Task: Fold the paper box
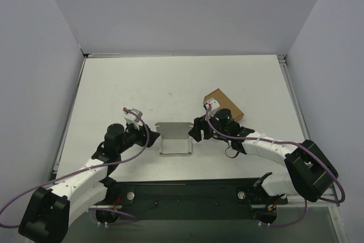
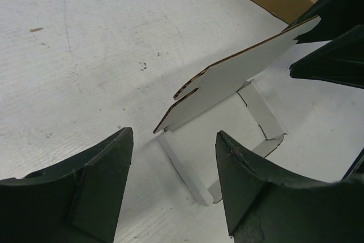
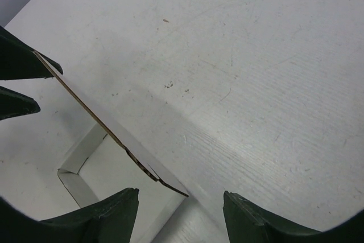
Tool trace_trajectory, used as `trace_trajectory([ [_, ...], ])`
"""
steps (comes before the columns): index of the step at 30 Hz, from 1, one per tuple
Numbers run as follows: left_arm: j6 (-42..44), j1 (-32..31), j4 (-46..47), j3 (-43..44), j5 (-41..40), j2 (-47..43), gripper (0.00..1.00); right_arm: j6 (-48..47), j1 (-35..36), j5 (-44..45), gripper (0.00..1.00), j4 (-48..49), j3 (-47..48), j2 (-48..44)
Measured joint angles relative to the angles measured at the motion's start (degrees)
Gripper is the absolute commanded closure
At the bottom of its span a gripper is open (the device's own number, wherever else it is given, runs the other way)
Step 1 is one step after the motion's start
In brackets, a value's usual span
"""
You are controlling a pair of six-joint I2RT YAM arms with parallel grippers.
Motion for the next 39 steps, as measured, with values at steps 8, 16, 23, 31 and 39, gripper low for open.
trace_trajectory([
  [8,2.29,-0.02,2.75,0.0,0.61,4.76,0.43,-1.88,-0.02,-1.7,0.45,2.1,3.76,4.44],
  [16,2.73,-0.33,6.34,0.0,1.66,6.82,0.46,-2.64,0.0,-3.41,0.57,2.14,4.63,5.97],
  [23,2.93,-0.5,9.07,0.0,2.01,9.84,0.49,-2.78,0.0,-3.76,0.64,2.14,4.66,6.27],
  [31,3.69,-2.27,11.69,0.94,2.75,14.47,0.61,-2.82,0.0,-3.87,0.71,2.23,4.96,7.72],
  [39,5.33,-3.63,12.15,1.42,1.53,14.93,0.85,-3.5,-0.39,-3.78,0.92,2.19,4.96,7.89],
])
